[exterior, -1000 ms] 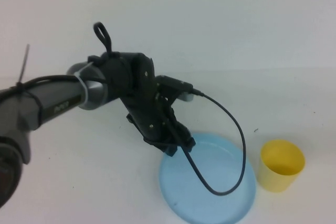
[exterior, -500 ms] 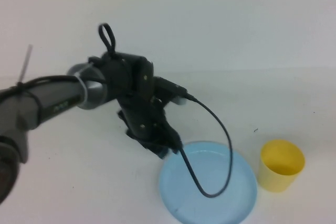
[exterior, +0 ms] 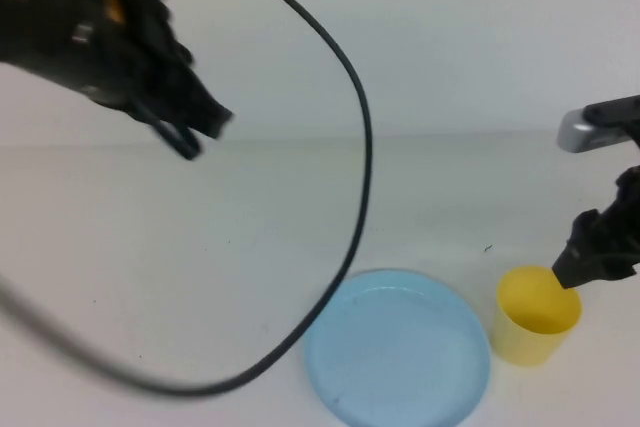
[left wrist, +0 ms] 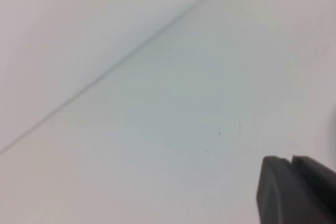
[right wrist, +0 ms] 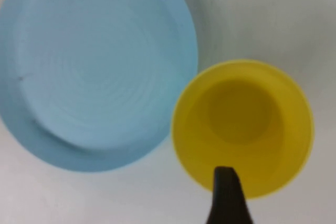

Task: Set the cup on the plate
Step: Pick up the cup from the table, then place the cup on the plate

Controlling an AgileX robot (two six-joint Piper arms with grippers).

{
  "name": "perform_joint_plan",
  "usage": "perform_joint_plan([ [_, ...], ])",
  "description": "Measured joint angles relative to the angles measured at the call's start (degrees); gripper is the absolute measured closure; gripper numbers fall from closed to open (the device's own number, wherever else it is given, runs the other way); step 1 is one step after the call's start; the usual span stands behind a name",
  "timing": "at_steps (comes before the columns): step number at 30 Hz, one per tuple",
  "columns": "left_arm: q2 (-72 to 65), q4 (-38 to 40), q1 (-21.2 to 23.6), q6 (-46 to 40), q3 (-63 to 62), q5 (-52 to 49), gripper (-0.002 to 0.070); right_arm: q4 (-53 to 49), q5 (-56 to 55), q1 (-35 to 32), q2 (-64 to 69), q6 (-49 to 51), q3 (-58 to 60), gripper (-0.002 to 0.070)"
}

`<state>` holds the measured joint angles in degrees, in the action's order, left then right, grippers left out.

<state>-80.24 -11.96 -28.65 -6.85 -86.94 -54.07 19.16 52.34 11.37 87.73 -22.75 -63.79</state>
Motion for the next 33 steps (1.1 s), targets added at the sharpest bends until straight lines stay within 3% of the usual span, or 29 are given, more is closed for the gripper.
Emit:
perform_joint_plan([
  [6,9.43,-0.25,0.0,0.0,2.29,0.14,0.0673,-2.42,2.95,0.13,8.99,2.09,-4.73,0.0248],
  [9,13.66,-0.25,0.0,-0.54,4.14,1.03,0.0673,-2.68,2.83,0.25,12.6,2.35,-5.42,0.0289],
  [12,18.43,-0.25,-0.12,-0.54,7.62,5.35,0.0673,-3.18,2.37,0.37,15.63,2.58,-5.42,0.0379],
  [16,24.89,-0.25,-0.12,-0.41,13.67,8.09,0.0673,-4.12,2.09,0.37,18.4,2.71,-5.57,0.0584],
  [18,27.84,-0.25,-0.12,-0.29,16.79,8.09,0.0673,-4.75,2.09,0.37,18.95,2.71,-6.13,0.0633],
  [23,38.87,-6.42,-0.12,3.74,26.77,8.81,0.0673,-5.51,6.21,0.41,17.99,3.08,-10.43,0.0645],
  [27,49.21,-16.89,-0.12,12.04,34.84,7.96,0.0673,-7.67,11.05,2.94,14.95,4.65,-16.35,0.0646],
  [33,62.14,-23.47,-0.12,18.34,45.44,8.08,0.0673,-13.74,11.72,15.91,14.73,7.91,-22.54,0.0647],
])
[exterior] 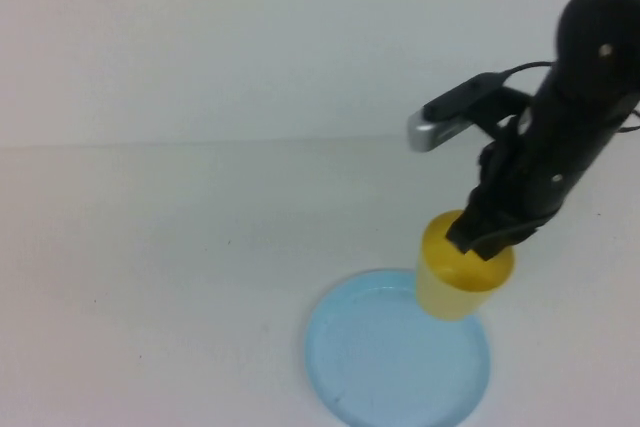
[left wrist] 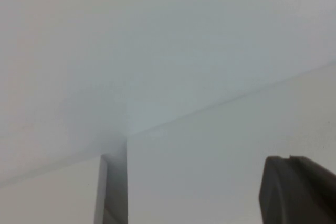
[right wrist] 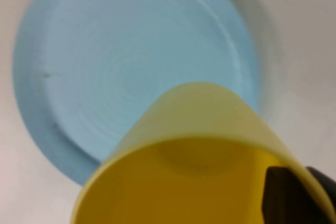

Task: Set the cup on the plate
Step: Place the cup on the plate

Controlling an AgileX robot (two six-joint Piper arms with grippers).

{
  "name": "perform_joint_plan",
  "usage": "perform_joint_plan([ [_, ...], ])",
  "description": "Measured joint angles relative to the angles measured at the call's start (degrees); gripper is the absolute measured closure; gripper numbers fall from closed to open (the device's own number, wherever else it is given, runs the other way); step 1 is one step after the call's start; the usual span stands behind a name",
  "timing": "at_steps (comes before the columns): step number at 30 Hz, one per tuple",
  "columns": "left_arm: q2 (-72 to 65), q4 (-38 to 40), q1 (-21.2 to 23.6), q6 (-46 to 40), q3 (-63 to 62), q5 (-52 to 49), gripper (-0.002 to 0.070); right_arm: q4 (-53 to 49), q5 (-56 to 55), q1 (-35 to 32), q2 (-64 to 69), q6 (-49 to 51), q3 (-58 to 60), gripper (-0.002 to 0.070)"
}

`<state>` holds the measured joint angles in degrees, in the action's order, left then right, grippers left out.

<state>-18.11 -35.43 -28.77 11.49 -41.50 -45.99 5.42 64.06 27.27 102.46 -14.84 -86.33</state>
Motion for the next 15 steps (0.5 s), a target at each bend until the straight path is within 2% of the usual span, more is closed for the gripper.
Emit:
perform_joint_plan([
  [5,3.86,0.0,0.0,1.12,4.89,0.97,0.0673,-1.99,-1.45,6.47,5.79,3.16,-1.93,0.0647],
  [15,3.94,1.56,0.0,1.12,8.07,1.5,0.0673,-2.03,-5.43,7.04,14.71,5.69,-3.05,0.0647],
])
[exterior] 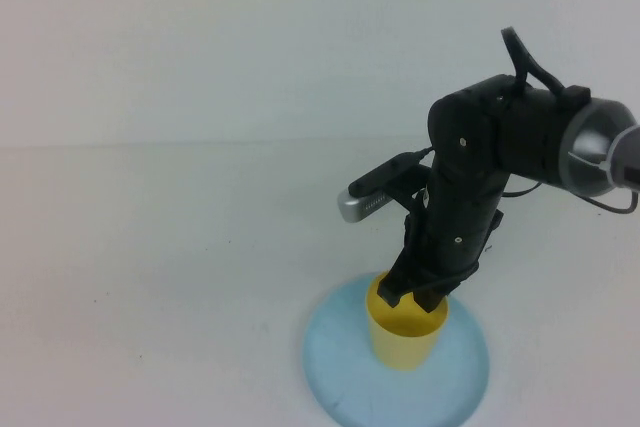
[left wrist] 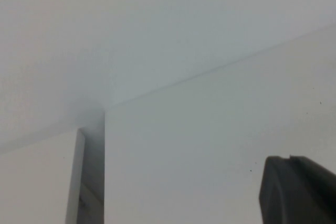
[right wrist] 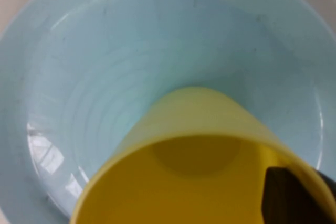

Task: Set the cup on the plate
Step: Place the cup on the plate

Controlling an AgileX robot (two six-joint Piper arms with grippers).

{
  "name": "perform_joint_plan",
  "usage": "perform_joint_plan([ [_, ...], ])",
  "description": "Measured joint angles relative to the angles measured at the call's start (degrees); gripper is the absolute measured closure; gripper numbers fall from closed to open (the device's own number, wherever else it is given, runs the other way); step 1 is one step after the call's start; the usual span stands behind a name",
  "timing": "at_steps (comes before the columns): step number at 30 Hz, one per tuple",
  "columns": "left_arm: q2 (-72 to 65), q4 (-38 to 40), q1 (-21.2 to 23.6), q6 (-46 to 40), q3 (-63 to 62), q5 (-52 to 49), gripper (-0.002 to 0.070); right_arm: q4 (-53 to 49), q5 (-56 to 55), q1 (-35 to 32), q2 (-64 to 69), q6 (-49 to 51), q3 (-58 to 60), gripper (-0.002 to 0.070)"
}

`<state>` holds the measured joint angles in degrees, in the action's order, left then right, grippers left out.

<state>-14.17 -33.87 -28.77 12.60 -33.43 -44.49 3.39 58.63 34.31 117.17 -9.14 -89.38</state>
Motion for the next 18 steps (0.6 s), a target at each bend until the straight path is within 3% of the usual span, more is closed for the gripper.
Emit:
perform_joint_plan([
  [7,0.03,0.0,0.0,0.0,0.0,0.35,0.0673,0.35,0.98,0.0,0.53,0.08,-1.39,0.0619],
  [14,0.03,-0.18,0.0,0.92,0.0,1.6,0.0673,1.7,7.47,0.18,1.04,0.25,-9.48,0.0332],
  [18,0.03,-1.54,0.12,4.01,0.0,1.99,0.0673,1.7,10.37,0.32,-0.57,0.61,-15.07,0.027],
])
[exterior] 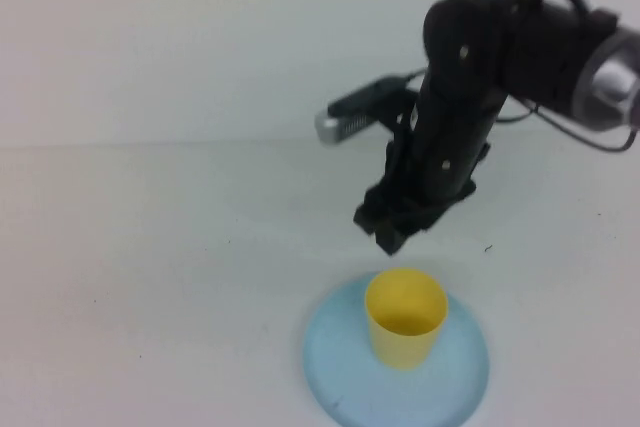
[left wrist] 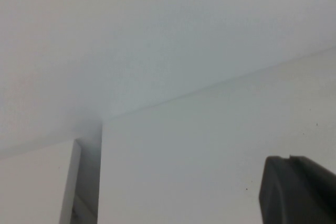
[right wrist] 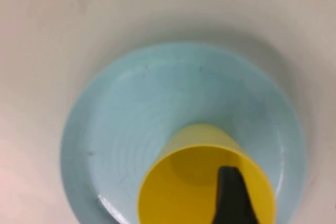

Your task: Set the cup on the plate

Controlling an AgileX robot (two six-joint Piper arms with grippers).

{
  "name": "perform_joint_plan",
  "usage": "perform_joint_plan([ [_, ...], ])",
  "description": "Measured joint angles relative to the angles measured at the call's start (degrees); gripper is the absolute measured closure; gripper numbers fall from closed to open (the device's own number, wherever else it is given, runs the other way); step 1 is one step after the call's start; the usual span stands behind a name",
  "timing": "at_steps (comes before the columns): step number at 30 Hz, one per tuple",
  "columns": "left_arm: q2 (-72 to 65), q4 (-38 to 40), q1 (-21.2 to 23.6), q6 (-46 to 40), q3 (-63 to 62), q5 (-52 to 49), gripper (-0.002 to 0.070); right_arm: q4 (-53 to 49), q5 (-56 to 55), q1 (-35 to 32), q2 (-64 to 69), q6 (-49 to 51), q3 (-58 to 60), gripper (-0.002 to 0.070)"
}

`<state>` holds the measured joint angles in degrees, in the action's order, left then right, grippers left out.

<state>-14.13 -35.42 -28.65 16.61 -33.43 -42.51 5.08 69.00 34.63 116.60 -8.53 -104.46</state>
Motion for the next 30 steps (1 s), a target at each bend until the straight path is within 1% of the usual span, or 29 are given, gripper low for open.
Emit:
perform_joint_plan([
  [4,0.0,0.26,0.35,3.79,0.0,0.0,0.0673,-0.04,0.69,0.0,-6.15,0.12,-2.67,0.0265],
  [6,0.0,0.14,0.47,6.04,0.0,0.0,0.0673,-1.19,0.81,0.0,-10.31,0.12,-2.89,0.0283],
  [9,0.0,0.15,1.38,6.08,0.0,-0.16,0.0673,-3.88,0.24,0.0,-17.25,0.5,-2.31,0.0349],
  [12,0.0,0.15,3.91,6.08,0.0,-0.16,0.0673,-6.48,-2.14,0.0,-25.27,0.87,1.27,0.0439],
  [15,0.22,0.15,8.06,6.08,0.0,-0.28,0.0673,-8.6,-5.66,0.0,-33.71,0.99,7.84,0.0531],
  [17,0.32,0.15,11.48,6.08,0.0,-0.29,0.0673,-9.25,-8.81,0.0,-38.97,1.1,13.02,0.0575],
  [20,1.61,2.88,18.52,7.13,0.0,0.0,0.0673,-9.38,-15.53,0.0,-46.98,1.46,21.78,0.0624],
  [23,3.73,4.33,26.07,7.13,0.0,1.77,0.0673,-9.27,-20.43,0.0,-53.93,3.18,29.11,0.0645],
  [25,5.39,5.95,29.61,7.17,0.0,3.33,0.0673,-8.99,-20.8,0.0,-56.99,4.38,32.84,0.065],
  [28,7.89,10.04,33.51,6.14,0.48,5.68,0.0673,-8.62,-20.18,0.0,-59.82,4.91,36.34,0.0656],
  [30,9.71,12.13,35.14,6.11,1.85,8.05,0.0673,-9.45,-19.37,0.0,-60.27,4.38,37.53,0.0658],
])
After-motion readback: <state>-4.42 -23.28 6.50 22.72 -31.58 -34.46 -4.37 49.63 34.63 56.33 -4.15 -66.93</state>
